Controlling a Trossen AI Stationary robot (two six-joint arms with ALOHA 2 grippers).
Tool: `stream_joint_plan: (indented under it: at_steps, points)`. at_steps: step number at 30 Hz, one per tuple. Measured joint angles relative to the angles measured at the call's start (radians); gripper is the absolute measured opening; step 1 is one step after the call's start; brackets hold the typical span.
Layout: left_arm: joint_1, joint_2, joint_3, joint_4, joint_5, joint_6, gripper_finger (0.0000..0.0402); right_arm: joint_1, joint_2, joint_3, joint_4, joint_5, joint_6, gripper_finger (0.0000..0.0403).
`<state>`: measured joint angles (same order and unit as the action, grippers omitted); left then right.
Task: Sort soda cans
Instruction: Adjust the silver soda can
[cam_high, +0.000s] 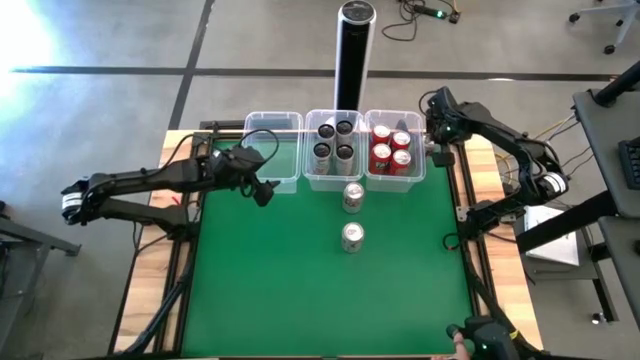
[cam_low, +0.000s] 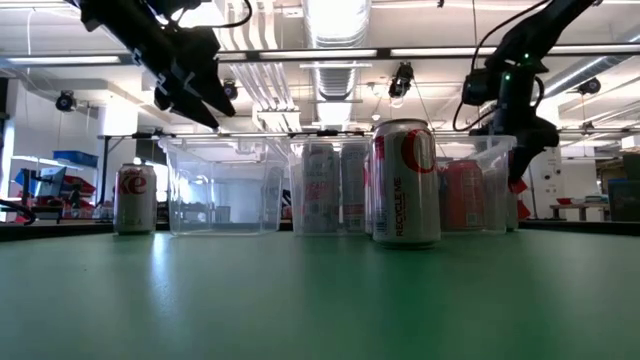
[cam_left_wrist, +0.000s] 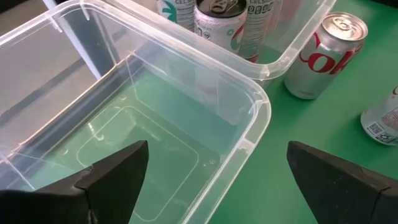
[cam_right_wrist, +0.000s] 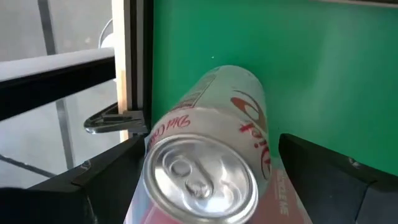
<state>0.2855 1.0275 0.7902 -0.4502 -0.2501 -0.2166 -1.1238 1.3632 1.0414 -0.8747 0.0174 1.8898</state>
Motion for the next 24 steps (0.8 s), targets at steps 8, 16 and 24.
stream_joint_plan:
  at_steps: [8,16,24]
  points:
    - [0.000,0.015,0.000,0.018,0.000,-0.005,0.0367,-0.003,0.002,-0.057,0.113,-0.050,0.002,0.0364]
    - [0.000,0.017,0.000,0.017,0.000,-0.005,0.0367,-0.015,0.004,-0.082,0.163,-0.072,-0.017,0.0363]
    - [0.005,0.017,0.000,0.016,0.000,0.002,0.0367,-0.017,0.003,-0.091,0.181,-0.082,-0.023,0.0316]
